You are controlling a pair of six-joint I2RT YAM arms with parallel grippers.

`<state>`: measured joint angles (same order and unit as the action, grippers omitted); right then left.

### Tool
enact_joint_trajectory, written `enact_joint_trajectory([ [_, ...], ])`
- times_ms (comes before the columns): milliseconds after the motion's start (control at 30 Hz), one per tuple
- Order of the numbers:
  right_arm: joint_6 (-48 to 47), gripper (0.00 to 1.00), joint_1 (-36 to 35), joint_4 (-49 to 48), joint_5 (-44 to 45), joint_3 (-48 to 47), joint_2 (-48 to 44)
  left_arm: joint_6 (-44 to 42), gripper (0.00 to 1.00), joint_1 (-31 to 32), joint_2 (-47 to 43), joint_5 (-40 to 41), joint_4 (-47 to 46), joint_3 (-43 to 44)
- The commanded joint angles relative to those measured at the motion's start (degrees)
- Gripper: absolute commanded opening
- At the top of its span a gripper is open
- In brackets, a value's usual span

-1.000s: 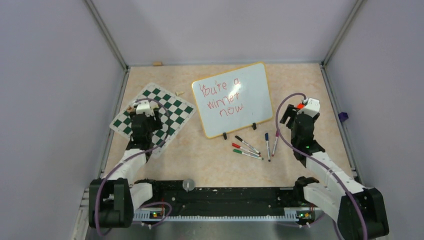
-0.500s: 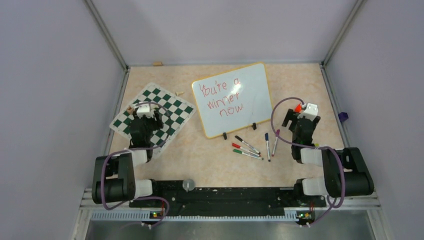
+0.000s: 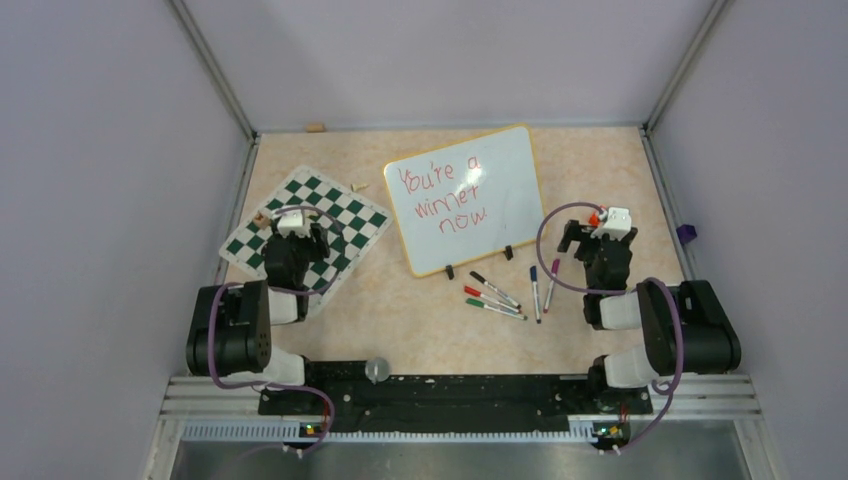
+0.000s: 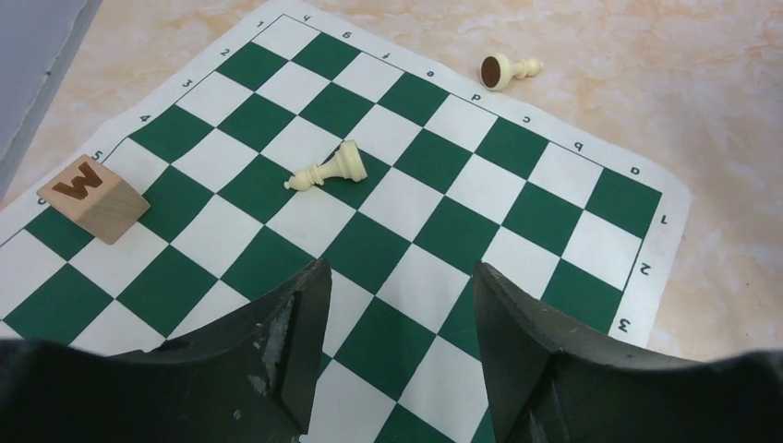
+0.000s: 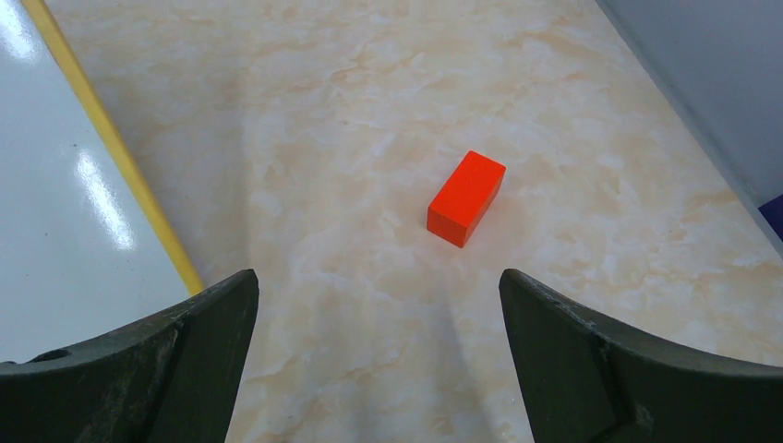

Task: Write a sentence on the whiteboard
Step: Reset both arms

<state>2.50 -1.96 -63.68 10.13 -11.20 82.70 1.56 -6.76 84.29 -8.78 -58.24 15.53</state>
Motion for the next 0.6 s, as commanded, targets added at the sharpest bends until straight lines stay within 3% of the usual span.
enact_joint_trajectory([
  [0,-0.5,0.99,0.5,-4.5,-1.4,0.2,0.4,0.5,0.61,0.0,0.3,2.2,-3.7,1.7],
  [33,-0.5,0.99,0.5,-4.5,-1.3,0.3,0.4,1.3,0.83,0.1,0.2,4.3,-3.3,1.8],
  [67,-0.5,0.99,0.5,-4.6,-1.4,0.2,0.4,1.7,0.97,0.1,-0.3,4.7,-2.4,1.9],
  [567,-0.5,0.99,0.5,-4.5,-1.3,0.2,0.3,1.5,0.99,0.3,-0.2,4.9,-2.0,2.0],
])
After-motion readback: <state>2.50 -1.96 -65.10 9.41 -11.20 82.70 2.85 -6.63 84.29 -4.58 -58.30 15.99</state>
